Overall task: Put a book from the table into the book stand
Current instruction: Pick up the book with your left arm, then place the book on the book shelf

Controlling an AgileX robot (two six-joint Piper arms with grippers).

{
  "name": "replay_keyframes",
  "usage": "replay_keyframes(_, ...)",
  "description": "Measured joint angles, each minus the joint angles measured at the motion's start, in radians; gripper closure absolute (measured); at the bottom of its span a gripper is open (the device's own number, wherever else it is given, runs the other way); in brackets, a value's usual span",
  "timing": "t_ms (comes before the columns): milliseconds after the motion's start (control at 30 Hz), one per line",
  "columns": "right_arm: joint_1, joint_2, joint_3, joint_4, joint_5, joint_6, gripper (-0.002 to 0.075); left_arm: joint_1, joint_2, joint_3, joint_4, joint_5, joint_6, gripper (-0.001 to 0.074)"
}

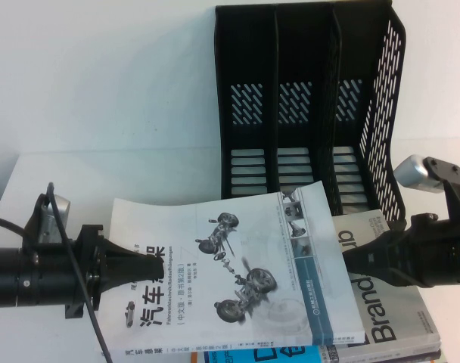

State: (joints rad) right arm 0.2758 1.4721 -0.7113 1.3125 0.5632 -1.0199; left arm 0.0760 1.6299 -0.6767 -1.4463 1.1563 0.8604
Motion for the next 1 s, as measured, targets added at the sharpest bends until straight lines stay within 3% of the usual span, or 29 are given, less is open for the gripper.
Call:
replay_keyframes(233,0.000,0.000,-0.003,-0.030,0.000,0.000,0.0728,-0.001,-0.002,-0.001,-0.003,0.008,-0.014,0.0614)
replay_keyframes(467,0.000,-0.007,-0.007,-0.067,0.005,0.000,0.0728,-0.013,-0.060,-0.093,0.076,0.004,-0.164,0.0615)
replay_keyframes(1000,-0.058,-0.242,-0.003,-0.156,0.022,0.002,0.0729,-0.017,-0.208,-0.664,0.344,0.049,-0.545,0.0615)
